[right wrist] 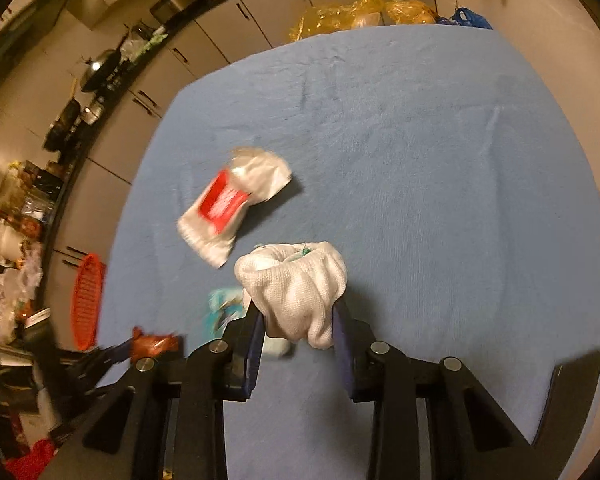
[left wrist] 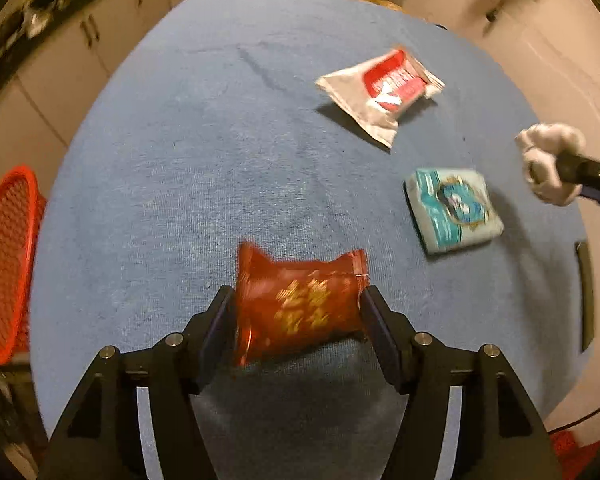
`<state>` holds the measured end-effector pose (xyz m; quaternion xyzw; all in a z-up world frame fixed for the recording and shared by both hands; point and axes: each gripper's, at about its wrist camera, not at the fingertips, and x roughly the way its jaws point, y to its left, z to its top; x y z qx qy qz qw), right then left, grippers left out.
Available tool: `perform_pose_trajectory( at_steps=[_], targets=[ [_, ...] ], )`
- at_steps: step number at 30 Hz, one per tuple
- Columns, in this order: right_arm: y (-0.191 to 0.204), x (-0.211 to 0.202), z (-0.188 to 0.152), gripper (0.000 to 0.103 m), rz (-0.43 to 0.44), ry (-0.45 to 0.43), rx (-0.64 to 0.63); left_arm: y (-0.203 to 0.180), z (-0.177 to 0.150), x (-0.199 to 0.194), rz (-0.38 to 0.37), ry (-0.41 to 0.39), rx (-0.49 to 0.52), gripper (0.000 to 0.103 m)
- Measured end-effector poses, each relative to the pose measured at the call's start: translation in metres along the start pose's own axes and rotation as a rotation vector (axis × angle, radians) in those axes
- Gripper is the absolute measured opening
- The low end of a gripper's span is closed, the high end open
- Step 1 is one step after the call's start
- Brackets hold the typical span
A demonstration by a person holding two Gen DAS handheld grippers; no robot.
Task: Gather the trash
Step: 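Lift the brown packet with the left tool while the right tool lifts the tissue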
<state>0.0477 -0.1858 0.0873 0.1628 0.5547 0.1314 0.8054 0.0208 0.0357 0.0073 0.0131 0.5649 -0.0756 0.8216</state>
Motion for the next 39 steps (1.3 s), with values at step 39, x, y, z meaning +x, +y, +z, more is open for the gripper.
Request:
perform_pose_trajectory(
  at_steps=[39],
  targets=[
    [0.135,0.006,-0.078,0.035,0.018,0.004,-0.241,0.067,-0.031,-0.088,0.013,-0.2,-0.007,0.025]
  ],
)
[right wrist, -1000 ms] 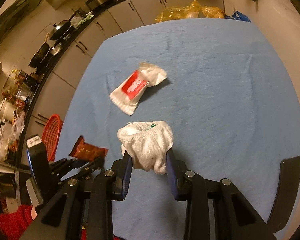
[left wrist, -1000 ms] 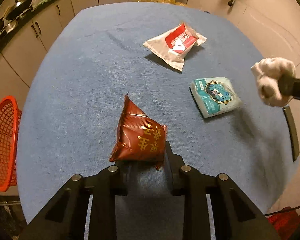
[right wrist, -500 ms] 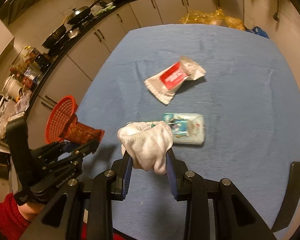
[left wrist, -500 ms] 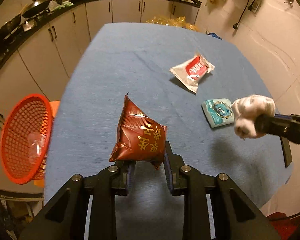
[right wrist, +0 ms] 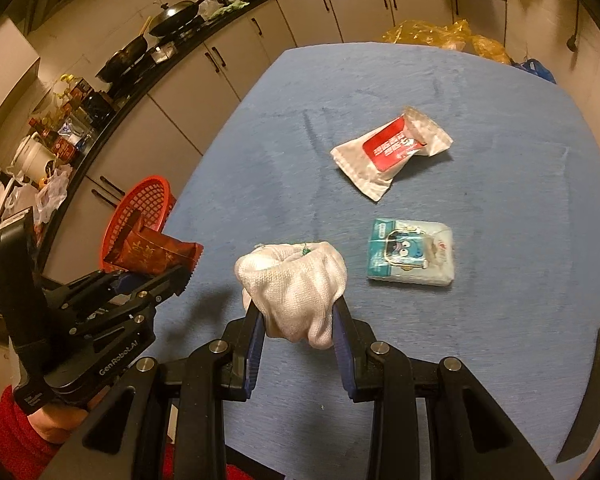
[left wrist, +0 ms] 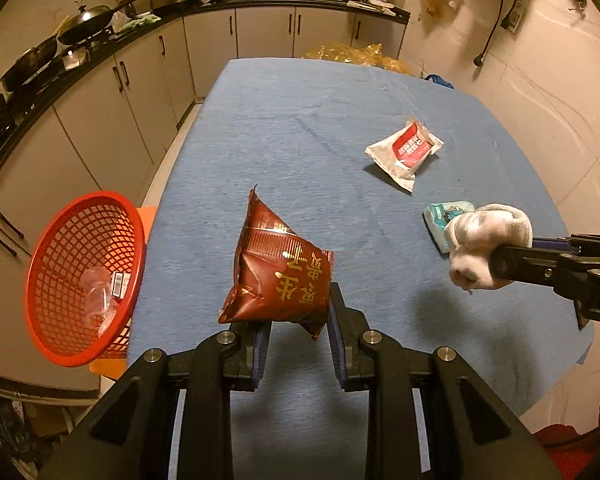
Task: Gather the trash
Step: 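Lift the brown packet with the left tool while the right tool lifts the tissue, then carry both items over the red basket and open both tools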
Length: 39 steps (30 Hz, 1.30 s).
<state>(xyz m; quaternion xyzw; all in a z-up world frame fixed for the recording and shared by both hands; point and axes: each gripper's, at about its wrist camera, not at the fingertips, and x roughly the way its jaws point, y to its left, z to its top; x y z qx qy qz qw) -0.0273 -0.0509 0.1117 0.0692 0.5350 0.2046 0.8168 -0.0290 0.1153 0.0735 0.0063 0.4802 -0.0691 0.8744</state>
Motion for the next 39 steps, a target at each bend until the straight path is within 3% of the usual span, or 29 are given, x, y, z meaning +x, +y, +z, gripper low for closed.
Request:
perform_pose_trajectory(
  at_steps=[23,39],
  targets=[
    [0.056,0.031,0.023,0.035,0.002,0.041,-0.088,0.079,-0.006,-0.015,0.038,-0.037,-0.127,0.025],
    [0.157,0.079,0.063,0.035,0.071,0.105,-0.241,0.188,-0.024,-0.026,0.118,-0.042,-0.3,0.025]
  ],
)
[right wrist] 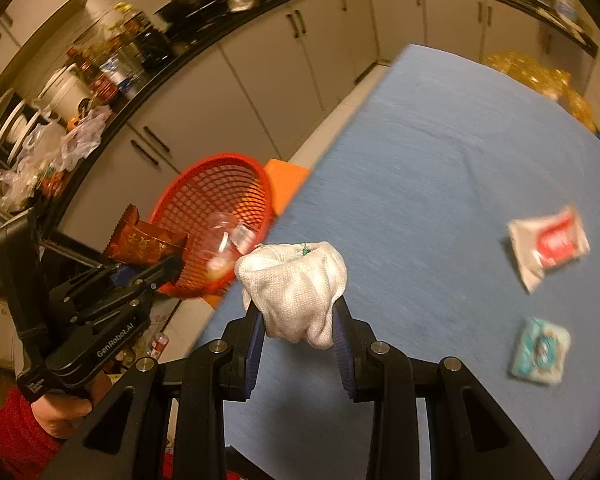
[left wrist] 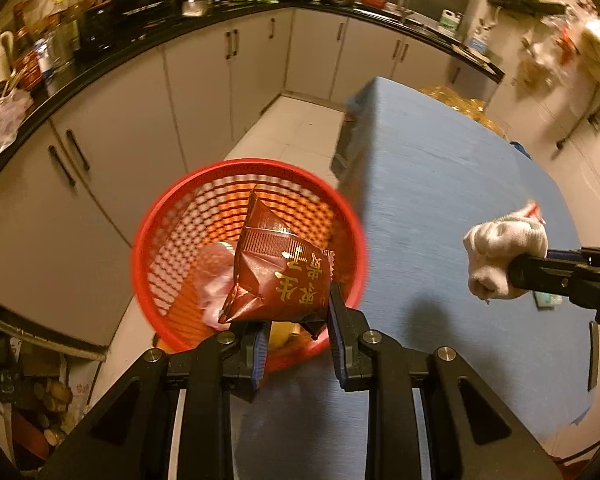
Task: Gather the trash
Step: 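Carry both items over the red basket and open both tools, then move both open tools back over the table toward the remaining packets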
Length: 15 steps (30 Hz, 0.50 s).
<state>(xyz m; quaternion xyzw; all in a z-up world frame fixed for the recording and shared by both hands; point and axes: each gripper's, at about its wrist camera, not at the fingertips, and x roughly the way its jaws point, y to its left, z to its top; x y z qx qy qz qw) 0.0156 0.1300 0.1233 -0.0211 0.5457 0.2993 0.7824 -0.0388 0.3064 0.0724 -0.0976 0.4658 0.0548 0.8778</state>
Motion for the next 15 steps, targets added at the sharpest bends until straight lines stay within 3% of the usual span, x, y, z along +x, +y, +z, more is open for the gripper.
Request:
perform_pose_trajectory(
  at_steps=[11,12,14,15],
  targets=[
    [0.063,0.048,0.051,0.036,0.047,0.035,-0.067,0.036,0.009,0.013,0.03,0.008,-0.031,0.026],
    [0.068,0.052,0.055,0.037,0.05,0.037,-0.068,0.038,0.009,0.013,0.026,0.008,-0.036,0.029],
    [0.074,0.058,0.063,0.04,0.055,0.04,-0.066,0.042,0.011,0.012,0.032,0.0,-0.047,0.047],
    [0.077,0.06,0.067,0.042,0.055,0.035,-0.065,0.044,0.012,0.01,0.037,-0.012,-0.054,0.064]
  ],
)
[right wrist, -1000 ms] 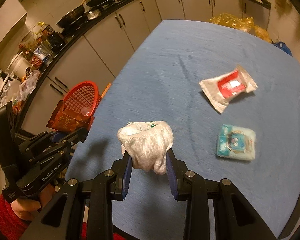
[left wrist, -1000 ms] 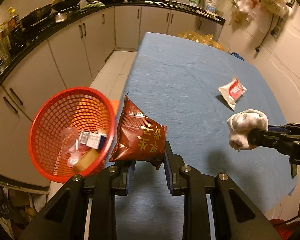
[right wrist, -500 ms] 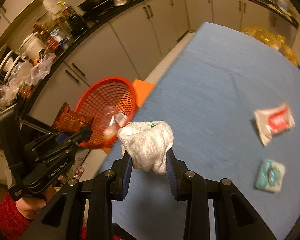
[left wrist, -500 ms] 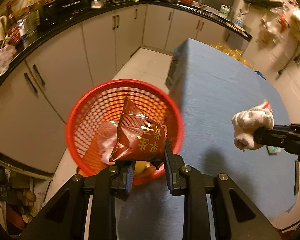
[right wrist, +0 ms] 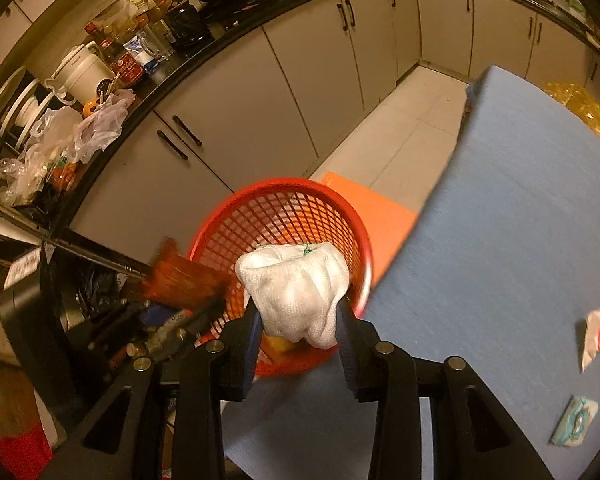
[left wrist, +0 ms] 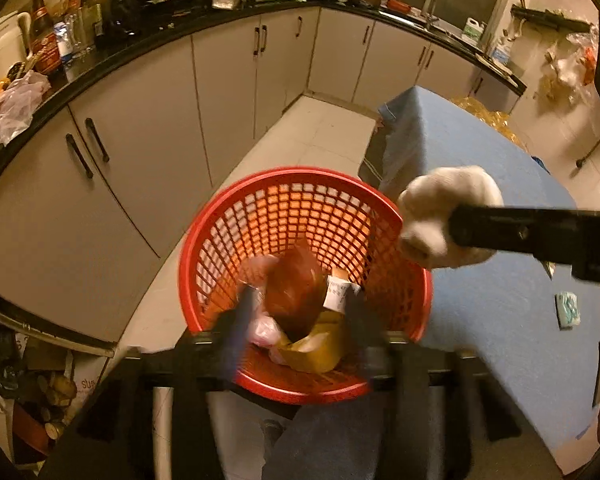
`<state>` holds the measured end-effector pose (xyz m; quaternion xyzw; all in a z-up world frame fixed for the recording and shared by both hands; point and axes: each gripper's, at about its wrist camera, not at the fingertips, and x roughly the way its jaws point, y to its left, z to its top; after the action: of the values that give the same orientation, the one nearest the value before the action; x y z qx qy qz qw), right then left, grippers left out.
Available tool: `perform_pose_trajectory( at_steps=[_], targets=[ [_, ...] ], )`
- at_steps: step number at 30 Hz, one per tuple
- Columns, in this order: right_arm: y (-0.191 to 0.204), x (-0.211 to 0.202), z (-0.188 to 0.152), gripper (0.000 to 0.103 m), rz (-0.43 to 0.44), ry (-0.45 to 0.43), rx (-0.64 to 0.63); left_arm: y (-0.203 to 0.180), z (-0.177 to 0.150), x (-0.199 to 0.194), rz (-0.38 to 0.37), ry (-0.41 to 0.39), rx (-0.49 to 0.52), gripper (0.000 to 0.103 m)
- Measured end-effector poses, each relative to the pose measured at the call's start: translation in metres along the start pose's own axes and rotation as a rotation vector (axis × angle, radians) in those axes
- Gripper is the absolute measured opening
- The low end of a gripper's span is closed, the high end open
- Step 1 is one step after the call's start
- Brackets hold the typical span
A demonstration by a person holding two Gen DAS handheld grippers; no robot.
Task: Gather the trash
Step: 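Move both open tools back over the table toward the remaining packets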
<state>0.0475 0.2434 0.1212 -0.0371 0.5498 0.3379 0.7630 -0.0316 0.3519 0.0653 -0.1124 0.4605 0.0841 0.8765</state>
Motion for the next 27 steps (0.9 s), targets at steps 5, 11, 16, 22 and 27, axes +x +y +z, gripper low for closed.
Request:
perform_pose_trajectory(
  at_steps=[5,11,16,22,27],
  targets=[
    [0.009,-0.008,0.014,0.062,0.008,-0.055,0.009,0.009,0.003,-0.008,0.007,-0.03,-0.036,0.074],
    [-0.005,-0.031,0.005,0.062,0.024,-0.084,0.052,0.01,0.0,-0.013,0.011,-0.026,-0.066,0.074],
    [-0.031,-0.044,-0.021,0.062,0.017,-0.077,0.114,-0.013,-0.005,-0.017,-0.01,-0.025,-0.034,0.074],
    [-0.071,-0.061,-0.06,0.062,-0.015,-0.065,0.189,-0.059,-0.013,-0.018,-0.052,-0.016,0.055,0.074],
    [-0.12,-0.08,-0.094,0.062,-0.067,-0.073,0.287,-0.103,-0.021,-0.018,-0.094,-0.003,0.13,0.074]
  ],
)
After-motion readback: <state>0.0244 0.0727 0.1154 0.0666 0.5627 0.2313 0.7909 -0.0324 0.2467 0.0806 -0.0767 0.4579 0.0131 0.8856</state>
